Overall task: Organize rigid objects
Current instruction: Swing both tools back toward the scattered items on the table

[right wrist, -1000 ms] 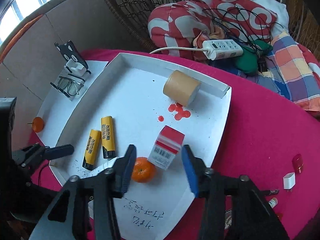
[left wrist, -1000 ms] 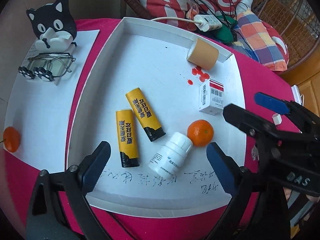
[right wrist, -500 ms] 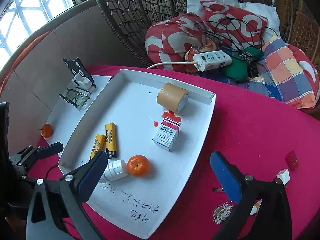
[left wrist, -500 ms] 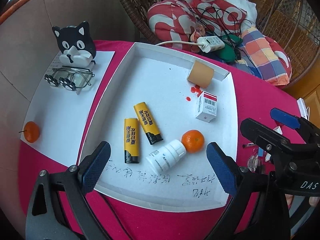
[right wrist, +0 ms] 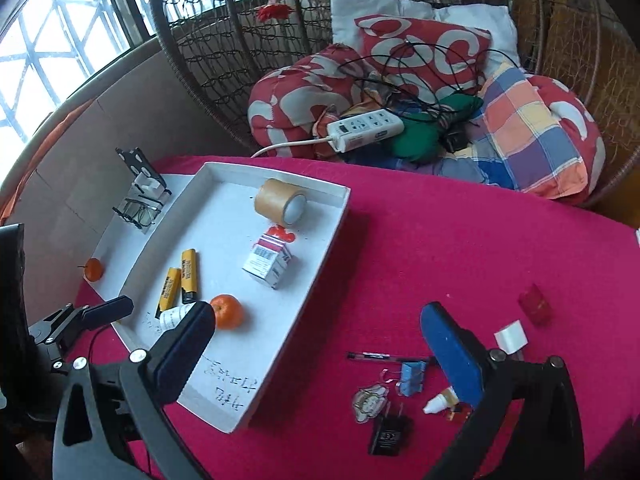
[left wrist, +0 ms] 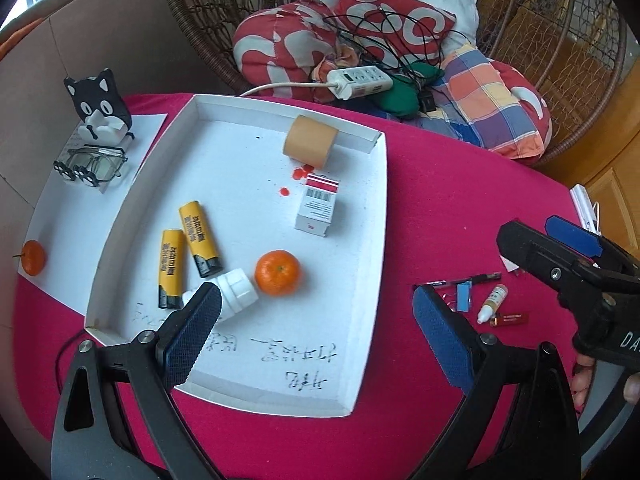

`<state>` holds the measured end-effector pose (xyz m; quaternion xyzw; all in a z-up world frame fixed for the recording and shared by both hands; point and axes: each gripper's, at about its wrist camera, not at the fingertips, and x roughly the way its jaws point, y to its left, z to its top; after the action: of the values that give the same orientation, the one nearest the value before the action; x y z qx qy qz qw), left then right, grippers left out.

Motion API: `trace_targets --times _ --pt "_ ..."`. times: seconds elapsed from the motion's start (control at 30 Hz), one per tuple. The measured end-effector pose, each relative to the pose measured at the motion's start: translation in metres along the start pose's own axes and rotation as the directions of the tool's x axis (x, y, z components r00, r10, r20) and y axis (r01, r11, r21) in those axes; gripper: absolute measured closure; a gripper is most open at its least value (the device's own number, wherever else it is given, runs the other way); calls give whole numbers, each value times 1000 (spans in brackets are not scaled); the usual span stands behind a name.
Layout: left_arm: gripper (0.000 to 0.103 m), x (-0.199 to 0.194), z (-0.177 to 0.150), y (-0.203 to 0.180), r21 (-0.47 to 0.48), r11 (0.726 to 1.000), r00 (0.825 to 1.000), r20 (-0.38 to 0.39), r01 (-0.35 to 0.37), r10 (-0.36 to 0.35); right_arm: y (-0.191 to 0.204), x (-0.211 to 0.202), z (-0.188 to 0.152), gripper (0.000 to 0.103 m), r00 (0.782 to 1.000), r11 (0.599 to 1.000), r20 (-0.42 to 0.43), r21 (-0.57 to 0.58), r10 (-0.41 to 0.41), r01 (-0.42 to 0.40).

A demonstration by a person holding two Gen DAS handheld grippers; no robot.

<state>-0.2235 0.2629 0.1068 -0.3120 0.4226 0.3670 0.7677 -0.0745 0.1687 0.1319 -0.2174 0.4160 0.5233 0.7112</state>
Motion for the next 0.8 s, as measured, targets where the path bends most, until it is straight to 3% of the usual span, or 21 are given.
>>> trace_targets --times 0.2,0.43,0.57,0.7,0.8 --pt "6 10 -4 -41 54 998 1000 -4 31 -31 -68 -21 -8 0 997 993 23 98 -69 66" --pt "6 41 -23 -93 154 986 993 -106 72 -56 -149 -35 -40 0 991 958 4 256 -135 129" --pt "6 64 -37 -115 203 977 983 -183 68 -30 -183 -38 -61 0 988 933 -30 325 -153 154" --pt "6 78 -48 -123 221 973 974 -225 63 -12 -202 -37 -74 0 986 933 -65 320 -152 165" --pt "7 77 -52 -126 244 968 975 -220 66 -11 -205 -31 -79 0 990 958 -103 260 -100 123"
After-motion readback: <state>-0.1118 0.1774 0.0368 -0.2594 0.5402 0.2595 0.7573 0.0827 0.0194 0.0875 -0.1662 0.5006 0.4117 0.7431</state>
